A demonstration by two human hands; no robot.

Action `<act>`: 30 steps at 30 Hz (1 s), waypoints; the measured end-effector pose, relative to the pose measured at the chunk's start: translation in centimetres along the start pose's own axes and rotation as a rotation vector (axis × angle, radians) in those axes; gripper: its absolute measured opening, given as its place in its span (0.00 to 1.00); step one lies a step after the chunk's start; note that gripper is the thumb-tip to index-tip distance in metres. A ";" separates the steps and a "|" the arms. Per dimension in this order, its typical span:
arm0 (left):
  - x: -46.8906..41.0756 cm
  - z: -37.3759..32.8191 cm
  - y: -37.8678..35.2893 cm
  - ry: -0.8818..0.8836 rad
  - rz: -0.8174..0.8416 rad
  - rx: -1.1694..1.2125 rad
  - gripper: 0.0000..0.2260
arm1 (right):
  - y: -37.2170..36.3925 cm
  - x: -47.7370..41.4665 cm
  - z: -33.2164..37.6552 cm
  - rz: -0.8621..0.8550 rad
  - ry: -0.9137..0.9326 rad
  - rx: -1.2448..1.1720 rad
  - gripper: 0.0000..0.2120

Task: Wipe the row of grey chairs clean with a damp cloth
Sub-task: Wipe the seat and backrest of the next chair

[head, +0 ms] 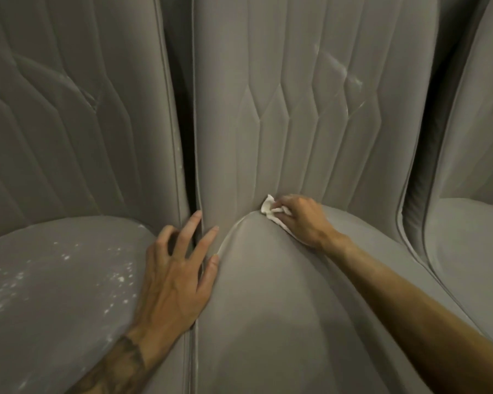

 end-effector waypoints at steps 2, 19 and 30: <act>-0.1 0.1 0.0 -0.003 -0.003 0.009 0.22 | 1.3 0.3 -1.6 -0.035 0.015 0.019 0.09; -0.1 0.1 -0.1 -0.002 0.003 0.014 0.22 | -0.3 -0.3 0.4 -0.123 -0.022 -0.029 0.11; -0.2 0.1 0.1 0.002 0.024 0.011 0.22 | -1.5 -0.4 4.7 0.002 0.137 -0.092 0.09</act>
Point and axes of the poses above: each hand's wrist, its own x-axis away from the middle knuckle, its own y-axis out of the back of the hand, z = x × y, the point moved 3 cm from there along -x, towards the middle knuckle, and after that the axes turned 3 degrees about -x, right-handed, at the moved point
